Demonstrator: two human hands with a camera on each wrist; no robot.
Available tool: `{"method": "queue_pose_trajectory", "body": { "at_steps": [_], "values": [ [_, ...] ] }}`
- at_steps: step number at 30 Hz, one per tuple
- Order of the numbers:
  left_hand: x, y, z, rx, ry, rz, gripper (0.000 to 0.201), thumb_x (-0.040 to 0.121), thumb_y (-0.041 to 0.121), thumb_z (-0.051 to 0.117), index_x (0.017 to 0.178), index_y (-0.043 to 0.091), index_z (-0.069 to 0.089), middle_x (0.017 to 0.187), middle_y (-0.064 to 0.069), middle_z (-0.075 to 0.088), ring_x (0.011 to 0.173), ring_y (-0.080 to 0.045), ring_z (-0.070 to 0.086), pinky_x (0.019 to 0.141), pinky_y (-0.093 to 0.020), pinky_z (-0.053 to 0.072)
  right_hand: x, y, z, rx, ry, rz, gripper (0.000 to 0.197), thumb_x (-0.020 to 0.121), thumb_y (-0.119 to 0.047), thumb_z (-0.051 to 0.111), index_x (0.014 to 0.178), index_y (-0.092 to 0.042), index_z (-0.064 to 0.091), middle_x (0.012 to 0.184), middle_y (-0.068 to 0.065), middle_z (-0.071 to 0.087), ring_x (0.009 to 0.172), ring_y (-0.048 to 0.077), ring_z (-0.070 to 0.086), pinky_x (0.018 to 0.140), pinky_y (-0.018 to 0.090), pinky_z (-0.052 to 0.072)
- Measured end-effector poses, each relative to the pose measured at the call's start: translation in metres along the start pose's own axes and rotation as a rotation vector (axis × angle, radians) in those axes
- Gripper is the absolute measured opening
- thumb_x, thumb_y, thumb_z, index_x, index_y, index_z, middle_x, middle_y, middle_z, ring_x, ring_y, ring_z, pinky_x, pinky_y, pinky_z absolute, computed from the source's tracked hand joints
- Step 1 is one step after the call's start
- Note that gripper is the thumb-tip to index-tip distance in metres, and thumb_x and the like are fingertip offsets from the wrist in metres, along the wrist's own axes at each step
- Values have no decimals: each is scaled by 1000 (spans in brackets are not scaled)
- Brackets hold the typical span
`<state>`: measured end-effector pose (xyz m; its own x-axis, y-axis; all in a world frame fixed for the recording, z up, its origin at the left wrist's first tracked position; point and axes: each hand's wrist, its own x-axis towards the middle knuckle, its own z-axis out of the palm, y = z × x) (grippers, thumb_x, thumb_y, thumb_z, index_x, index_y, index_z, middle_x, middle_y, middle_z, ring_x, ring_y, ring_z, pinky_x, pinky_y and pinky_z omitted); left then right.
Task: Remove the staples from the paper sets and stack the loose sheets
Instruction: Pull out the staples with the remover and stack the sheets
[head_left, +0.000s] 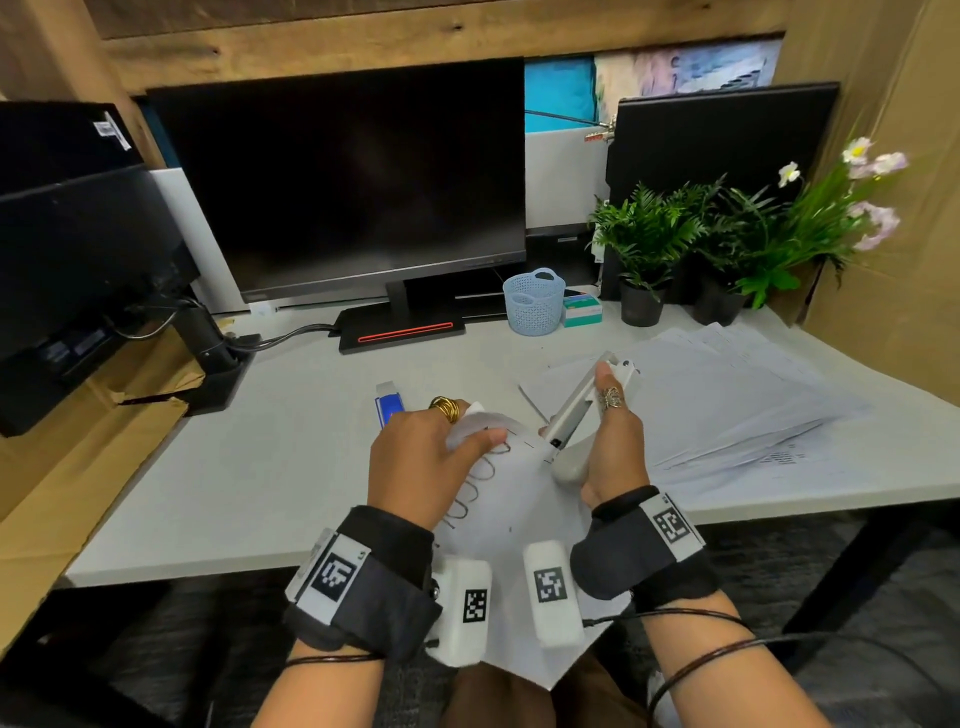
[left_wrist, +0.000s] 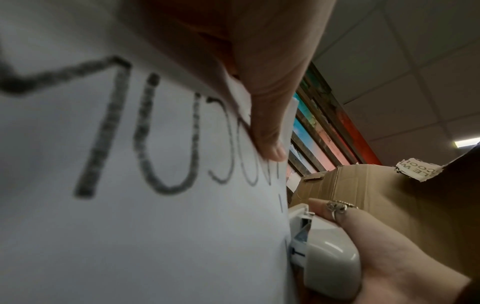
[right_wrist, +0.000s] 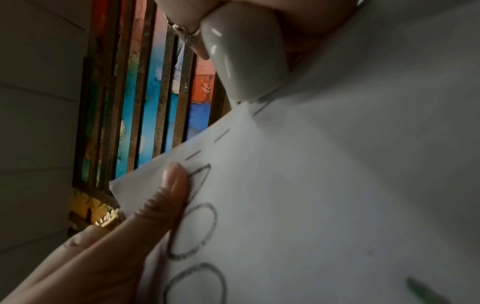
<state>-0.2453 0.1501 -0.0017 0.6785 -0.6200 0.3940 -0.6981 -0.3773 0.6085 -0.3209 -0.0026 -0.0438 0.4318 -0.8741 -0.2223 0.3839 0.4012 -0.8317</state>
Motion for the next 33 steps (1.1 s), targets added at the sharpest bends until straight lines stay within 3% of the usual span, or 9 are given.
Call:
{"method": "queue_pose_trajectory", "body": {
  "at_steps": [3,6,8,10,15,19,25,27,33],
  "values": [
    [-2,5,-1,11,11,26,51,77,45,69,48,24,33,50,4,47,53,-17,46,52,-29,33,0,1,1,-31,24,6,49,84,-52,58,116,-14,57,106,9,64,96,26,62,77,35,52],
    [-2,3,0,15,3,41,51,77,45,69,50,23,32,72,-11,68,67,-24,60,58,-36,45,3,4,2,-50,42,-1,49,86,-50,57,117,-13,57,107,9,64,96,26,61,76,33,49],
    [-1,0,2,32,-6,40,49,77,47,68,53,10,46,83,-14,71,67,-24,59,60,-35,46,4,7,3,-77,46,-9,44,88,-48,55,115,-13,57,102,8,62,94,25,59,77,32,47],
    [-1,-4,4,38,-25,34,51,76,50,67,52,11,44,85,-14,71,67,-24,59,61,-37,47,5,9,5,-92,48,-12,38,89,-47,55,111,-16,57,97,5,61,93,24,57,80,33,45],
    [3,-12,-4,83,-39,3,54,75,54,65,52,10,44,75,-10,68,63,-23,54,54,-32,39,16,14,17,-211,-72,83,55,80,-59,59,116,-17,54,118,9,58,108,29,54,102,46,41],
    [6,-25,-15,195,-4,-87,56,78,51,65,49,16,31,49,2,36,57,-19,39,47,-25,22,35,4,41,-333,-200,237,92,64,-66,67,137,-18,35,126,5,45,120,31,45,106,50,36],
    [5,-58,-20,266,4,-141,52,79,57,61,84,5,64,79,-10,65,72,-23,56,60,-27,36,57,6,66,-874,-268,242,66,77,-24,61,133,1,35,115,17,51,105,34,54,92,44,49],
    [4,-65,-21,294,11,-156,54,80,57,60,91,4,66,85,-10,68,78,-26,60,63,-28,39,60,18,72,-1039,-325,189,55,81,-28,62,124,4,49,103,16,58,103,34,60,92,41,50],
    [-3,-72,-25,280,10,-184,53,81,56,58,97,7,66,84,-9,69,74,-21,58,62,-24,38,61,33,82,-1552,-384,-73,51,91,-42,54,122,-1,55,127,15,57,114,30,55,84,28,41]
  ]
}}
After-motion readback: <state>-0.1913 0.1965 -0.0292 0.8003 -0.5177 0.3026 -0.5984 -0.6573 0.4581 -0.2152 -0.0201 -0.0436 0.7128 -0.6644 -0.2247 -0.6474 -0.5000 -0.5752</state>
